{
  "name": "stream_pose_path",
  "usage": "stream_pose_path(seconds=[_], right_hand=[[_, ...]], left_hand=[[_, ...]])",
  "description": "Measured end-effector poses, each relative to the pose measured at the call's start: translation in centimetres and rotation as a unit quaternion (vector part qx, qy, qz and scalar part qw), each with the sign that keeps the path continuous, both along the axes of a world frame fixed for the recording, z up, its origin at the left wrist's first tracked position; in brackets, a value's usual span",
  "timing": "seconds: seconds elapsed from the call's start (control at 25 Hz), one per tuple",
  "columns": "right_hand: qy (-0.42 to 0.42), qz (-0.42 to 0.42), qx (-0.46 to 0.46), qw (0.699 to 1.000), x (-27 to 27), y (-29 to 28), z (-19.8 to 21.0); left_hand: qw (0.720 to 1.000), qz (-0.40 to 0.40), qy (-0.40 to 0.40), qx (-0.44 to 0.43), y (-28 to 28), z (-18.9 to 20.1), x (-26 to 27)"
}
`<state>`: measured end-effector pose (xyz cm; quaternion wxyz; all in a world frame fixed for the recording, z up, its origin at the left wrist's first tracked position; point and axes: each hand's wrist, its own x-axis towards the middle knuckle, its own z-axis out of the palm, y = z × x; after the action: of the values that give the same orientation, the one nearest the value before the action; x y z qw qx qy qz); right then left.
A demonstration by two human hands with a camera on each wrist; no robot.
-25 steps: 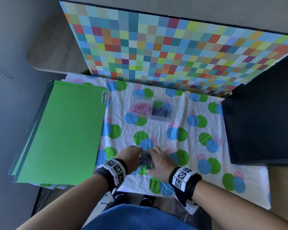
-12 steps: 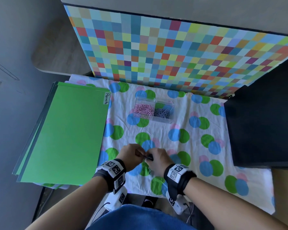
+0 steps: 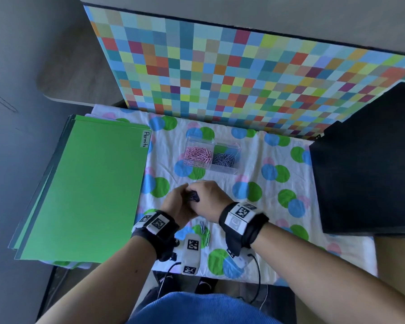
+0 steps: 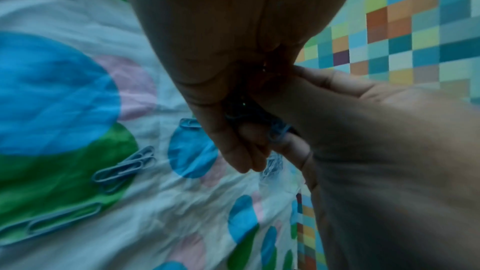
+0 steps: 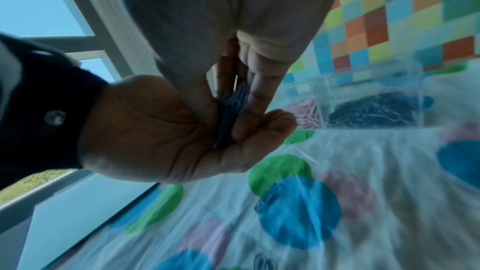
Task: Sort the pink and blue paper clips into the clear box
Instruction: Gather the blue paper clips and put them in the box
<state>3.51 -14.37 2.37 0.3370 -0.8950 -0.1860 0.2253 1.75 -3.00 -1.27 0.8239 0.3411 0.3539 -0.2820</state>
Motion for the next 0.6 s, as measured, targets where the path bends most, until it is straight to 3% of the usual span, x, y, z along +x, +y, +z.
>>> stream_pose_path(seconds=[0.16,0.28,0.36,0.48,0.6], right_hand=[[-0.043,0.046,0.031,0.998,-0.1,0.5,1.0],[-0.105,-0.021,0.054,0.993,0.9,-0.7,0.2],[-0.093,-0.029,-0.001,0.995,1.6,-1.9,-0.7],[-0.026,0.102,-0.124,0.987,0.3,-2.3,-2.4],[-0.032,0.227,-0.193,0.954,-2.1,-2.4,-4.1]], left_hand=[[0.998,0.051,-0.031,0.003,0.9,0.9,0.6],[0.995,0.1,0.001,-0.005,2.2,1.0,1.0],[0.991,0.129,0.015,-0.014,3.2,0.6,1.1],[0.991,0.136,0.013,0.001,4.4,0.3,0.7],[0.991,0.136,0.006,0.005,4.8,0.3,0.3]])
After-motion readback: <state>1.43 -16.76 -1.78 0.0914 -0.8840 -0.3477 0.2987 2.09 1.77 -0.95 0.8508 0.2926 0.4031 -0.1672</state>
